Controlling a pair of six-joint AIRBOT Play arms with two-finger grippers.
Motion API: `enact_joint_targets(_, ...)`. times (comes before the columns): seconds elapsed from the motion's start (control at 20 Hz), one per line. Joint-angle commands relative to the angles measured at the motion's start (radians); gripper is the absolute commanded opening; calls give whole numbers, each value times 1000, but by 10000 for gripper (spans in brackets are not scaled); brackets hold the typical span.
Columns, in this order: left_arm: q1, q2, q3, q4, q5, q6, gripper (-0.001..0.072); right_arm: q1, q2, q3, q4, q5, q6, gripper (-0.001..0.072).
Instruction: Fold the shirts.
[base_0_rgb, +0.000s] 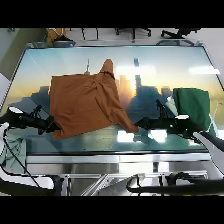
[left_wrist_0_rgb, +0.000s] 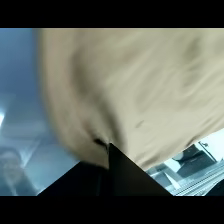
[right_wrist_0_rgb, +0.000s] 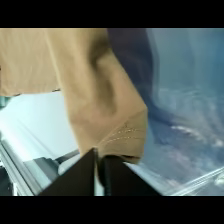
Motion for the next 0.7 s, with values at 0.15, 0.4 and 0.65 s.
enact_joint_targets(0.15,-145,100,243,-222,-88,9,11,-8,56,183,129,100,-58,14)
enact_joint_targets(0.4,-166,357,610,-568,-17,-20,12,-129,206,767,166,72,-34,14)
enact_joint_targets(0.65,-166,607,892,-576,259,-93,11,-237,319,1266,123,-101,-39,14)
